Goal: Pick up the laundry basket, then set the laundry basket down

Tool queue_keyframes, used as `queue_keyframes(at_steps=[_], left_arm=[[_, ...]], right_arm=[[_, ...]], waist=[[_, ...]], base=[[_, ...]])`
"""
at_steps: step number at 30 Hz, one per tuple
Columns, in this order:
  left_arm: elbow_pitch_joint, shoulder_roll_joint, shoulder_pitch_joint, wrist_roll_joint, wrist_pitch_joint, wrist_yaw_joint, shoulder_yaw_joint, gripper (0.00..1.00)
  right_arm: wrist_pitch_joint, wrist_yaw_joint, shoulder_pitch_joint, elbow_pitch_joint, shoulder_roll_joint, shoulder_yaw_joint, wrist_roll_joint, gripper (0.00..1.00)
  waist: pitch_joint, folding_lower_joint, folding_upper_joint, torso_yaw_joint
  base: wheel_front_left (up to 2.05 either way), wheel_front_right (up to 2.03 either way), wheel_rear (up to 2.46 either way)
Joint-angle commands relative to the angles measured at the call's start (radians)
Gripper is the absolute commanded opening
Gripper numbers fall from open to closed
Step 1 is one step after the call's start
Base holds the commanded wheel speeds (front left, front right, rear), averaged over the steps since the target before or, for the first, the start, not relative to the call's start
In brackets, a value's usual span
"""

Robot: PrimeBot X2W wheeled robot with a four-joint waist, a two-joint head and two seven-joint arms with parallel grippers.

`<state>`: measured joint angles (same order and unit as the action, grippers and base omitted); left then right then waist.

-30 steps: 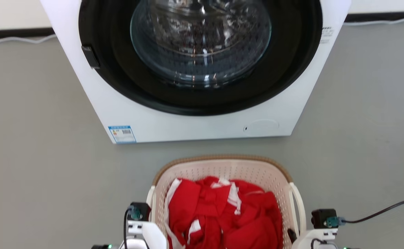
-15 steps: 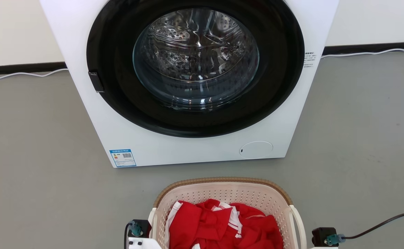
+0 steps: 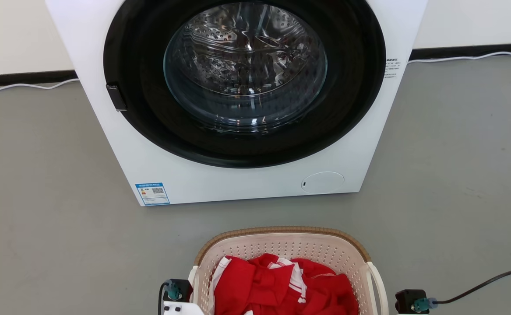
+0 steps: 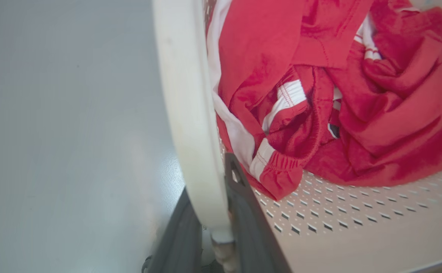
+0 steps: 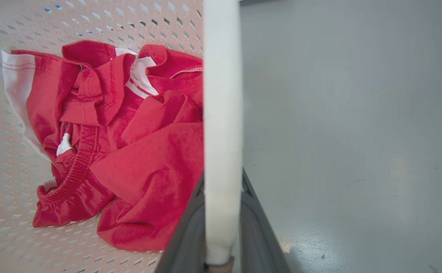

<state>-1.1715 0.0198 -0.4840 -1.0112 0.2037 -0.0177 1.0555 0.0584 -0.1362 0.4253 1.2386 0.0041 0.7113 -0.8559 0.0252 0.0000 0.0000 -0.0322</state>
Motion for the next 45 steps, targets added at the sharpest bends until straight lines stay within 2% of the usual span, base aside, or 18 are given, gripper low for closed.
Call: queue_keyframes(at_steps=[1, 45], left_arm=[[-0.017, -0.070, -0.024, 0.000, -0.003, 0.013, -0.013, 0.00], [0.018, -0.070, -0.065, -0.024, -0.016, 0.041, 0.009, 0.00]], right_arm=[[0.007, 0.006, 0.008, 0.015, -0.054, 0.015, -0.011, 0.00], [0.031, 0.006, 0.058, 0.002, -0.054, 0.125, -0.118, 0.00]], waist=[[0.001, 0.0000, 0.0000, -0.001], [0.079, 0.0000, 0.0000, 0.004]], base=[[0.00, 0.00, 0.00], [0.00, 0.00, 0.00]])
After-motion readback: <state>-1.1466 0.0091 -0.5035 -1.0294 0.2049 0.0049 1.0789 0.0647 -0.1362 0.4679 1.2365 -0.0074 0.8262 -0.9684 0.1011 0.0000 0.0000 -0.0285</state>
